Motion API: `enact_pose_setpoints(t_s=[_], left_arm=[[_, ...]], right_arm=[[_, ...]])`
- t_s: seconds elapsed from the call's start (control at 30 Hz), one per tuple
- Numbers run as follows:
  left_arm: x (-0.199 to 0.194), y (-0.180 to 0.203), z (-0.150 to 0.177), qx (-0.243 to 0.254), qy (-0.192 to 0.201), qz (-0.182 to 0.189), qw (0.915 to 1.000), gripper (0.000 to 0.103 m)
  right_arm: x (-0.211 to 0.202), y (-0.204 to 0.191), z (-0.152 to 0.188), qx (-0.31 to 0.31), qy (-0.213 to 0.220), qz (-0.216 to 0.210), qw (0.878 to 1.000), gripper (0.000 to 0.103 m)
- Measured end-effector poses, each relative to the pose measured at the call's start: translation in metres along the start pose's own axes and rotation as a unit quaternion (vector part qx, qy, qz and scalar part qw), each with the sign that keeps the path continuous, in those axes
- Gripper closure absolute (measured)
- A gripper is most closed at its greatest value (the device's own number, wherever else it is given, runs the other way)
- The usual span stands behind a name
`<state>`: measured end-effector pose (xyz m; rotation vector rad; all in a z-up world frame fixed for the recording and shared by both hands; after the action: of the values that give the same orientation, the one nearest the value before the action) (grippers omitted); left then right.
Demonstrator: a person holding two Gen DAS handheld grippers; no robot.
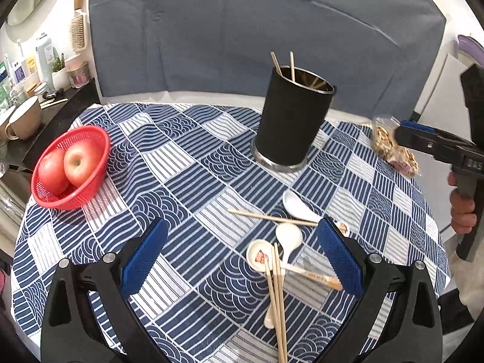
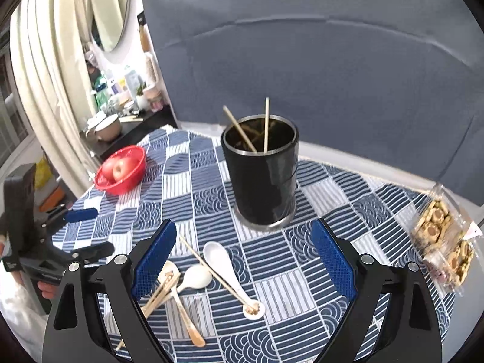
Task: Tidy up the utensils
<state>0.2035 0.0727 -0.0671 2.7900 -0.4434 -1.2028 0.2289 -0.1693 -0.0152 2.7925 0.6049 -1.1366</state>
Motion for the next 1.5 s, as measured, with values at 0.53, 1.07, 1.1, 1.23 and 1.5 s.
enact_pose_setpoints(t_s=[0.53, 1.07, 1.1, 1.23, 1.5], left_arm=[[0.051, -0.002, -0.001, 0.024, -0.071, 0.02, 0.997, 0.009], [0.131, 0.022, -0.021, 0.07, -0.157, 0.081, 0.9818, 0.038], [0.136, 0.025, -0.021, 0.077, -0.161, 0.08, 0.9806, 0.038], [0.151, 0.034, -0.024, 0.085, -0.17, 0.096, 0.977, 0.041], [0.176, 0.037, -0.026, 0.057, -0.212, 0.157, 0.963, 0.096]], right_arm=[[0.077, -0.001, 0.025, -0.028, -0.095, -0.009, 0.995, 0.027], [0.117, 0.019, 0.053, -0.021, -0.16, 0.005, 0.987, 0.028], [0.118, 0.021, 0.054, -0.018, -0.162, 0.005, 0.987, 0.028], [0.121, 0.028, 0.058, -0.011, -0.17, 0.01, 0.985, 0.028], [0.125, 0.032, 0.065, -0.003, -0.178, 0.005, 0.984, 0.028]])
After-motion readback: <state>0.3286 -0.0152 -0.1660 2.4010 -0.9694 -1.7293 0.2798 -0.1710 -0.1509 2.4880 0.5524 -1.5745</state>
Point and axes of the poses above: each gripper's, at about its wrist camera, not at the fingertips, and x roughly the way its jaws point, y to its right, z to its underside, the point moved 2 cm from there along x, roughly the way its jaws point, and after that the axes turned 4 degrees about -x, right-handed, at the moved point
